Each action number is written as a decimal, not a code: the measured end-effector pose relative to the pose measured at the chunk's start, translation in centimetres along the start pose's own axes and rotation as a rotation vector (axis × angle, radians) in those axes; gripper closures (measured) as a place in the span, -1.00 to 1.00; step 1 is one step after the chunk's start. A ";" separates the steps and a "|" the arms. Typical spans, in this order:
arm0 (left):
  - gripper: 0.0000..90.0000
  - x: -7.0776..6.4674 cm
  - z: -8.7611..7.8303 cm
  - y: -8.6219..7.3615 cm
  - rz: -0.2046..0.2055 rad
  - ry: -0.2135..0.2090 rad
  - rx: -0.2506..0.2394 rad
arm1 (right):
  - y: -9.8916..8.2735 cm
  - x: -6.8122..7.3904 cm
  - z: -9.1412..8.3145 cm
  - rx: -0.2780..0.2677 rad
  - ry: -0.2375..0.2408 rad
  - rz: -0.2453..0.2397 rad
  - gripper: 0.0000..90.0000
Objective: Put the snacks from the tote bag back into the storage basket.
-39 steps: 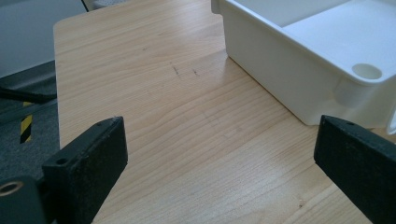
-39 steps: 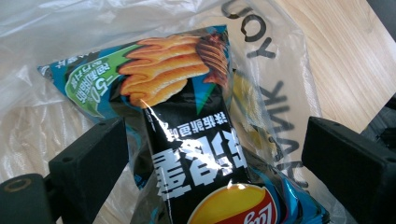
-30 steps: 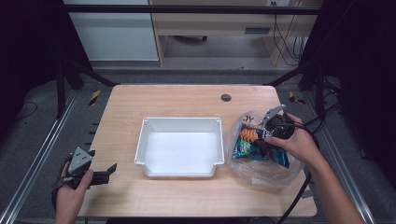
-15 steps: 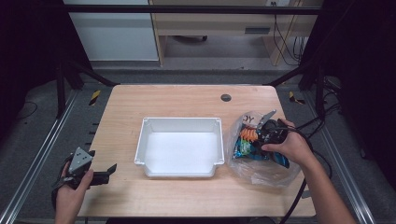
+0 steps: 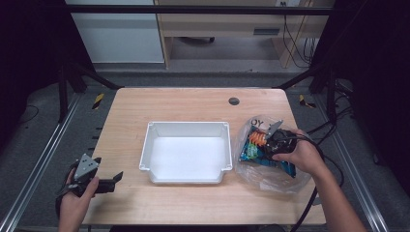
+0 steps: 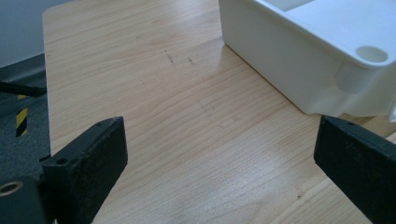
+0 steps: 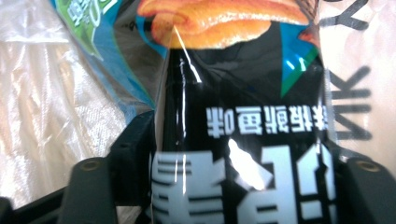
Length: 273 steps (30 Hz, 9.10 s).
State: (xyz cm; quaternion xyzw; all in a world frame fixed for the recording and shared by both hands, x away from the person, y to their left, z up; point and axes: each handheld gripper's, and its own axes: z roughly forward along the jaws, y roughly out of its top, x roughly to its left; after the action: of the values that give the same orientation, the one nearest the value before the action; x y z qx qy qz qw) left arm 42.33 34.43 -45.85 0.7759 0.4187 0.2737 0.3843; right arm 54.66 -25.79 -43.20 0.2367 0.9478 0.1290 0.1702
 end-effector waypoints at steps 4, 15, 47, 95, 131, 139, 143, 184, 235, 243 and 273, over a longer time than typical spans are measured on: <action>-0.95 0.1 -0.1 0.1 -0.002 0.001 -0.003 | -0.4 0.0 -1.3 -0.036 0.012 0.011 -0.08; -0.95 0.2 -0.2 0.1 -0.006 0.004 -0.006 | -1.1 1.3 -4.4 -0.035 -0.041 -0.002 -0.07; -0.95 0.3 -0.3 -0.1 -0.015 0.028 -0.007 | -1.2 2.2 -10.6 -0.283 -0.123 0.051 -0.06; -0.95 0.3 0.0 -0.1 -0.001 0.029 0.018 | 3.4 3.1 -13.6 -0.418 -0.116 0.045 -0.05; -0.94 -0.4 -0.2 0.3 0.019 0.031 -0.001 | 13.0 4.7 -10.6 -0.439 -0.055 -0.109 -0.04; -0.94 -0.2 0.0 0.3 0.018 0.030 0.004 | 14.4 5.5 -9.6 -0.438 -0.043 -0.144 -0.04; -0.94 -0.1 0.1 0.2 0.016 0.030 0.006 | 15.3 5.8 -8.9 -0.427 -0.029 -0.165 -0.04; -0.94 0.4 -0.3 0.1 -0.009 0.036 -0.007 | 19.7 8.6 -5.9 -0.403 0.045 -0.277 -0.04; -0.94 0.4 -0.2 0.1 -0.014 0.028 -0.006 | 21.6 11.1 -2.6 -0.361 0.113 -0.349 -0.04; -0.94 0.3 -0.1 0.1 -0.010 0.028 -0.003 | 20.8 11.1 -1.5 -0.351 0.119 -0.333 -0.04; -0.94 0.4 -0.1 0.2 -0.007 0.028 0.000 | 22.0 12.2 0.3 -0.340 0.156 -0.358 -0.04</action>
State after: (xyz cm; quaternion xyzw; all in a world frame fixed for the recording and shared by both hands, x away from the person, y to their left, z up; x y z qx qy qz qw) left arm 42.52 34.71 -45.64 0.7705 0.4267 0.2834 0.3795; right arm 53.48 -0.93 -39.50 0.0223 0.9495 0.2723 0.1543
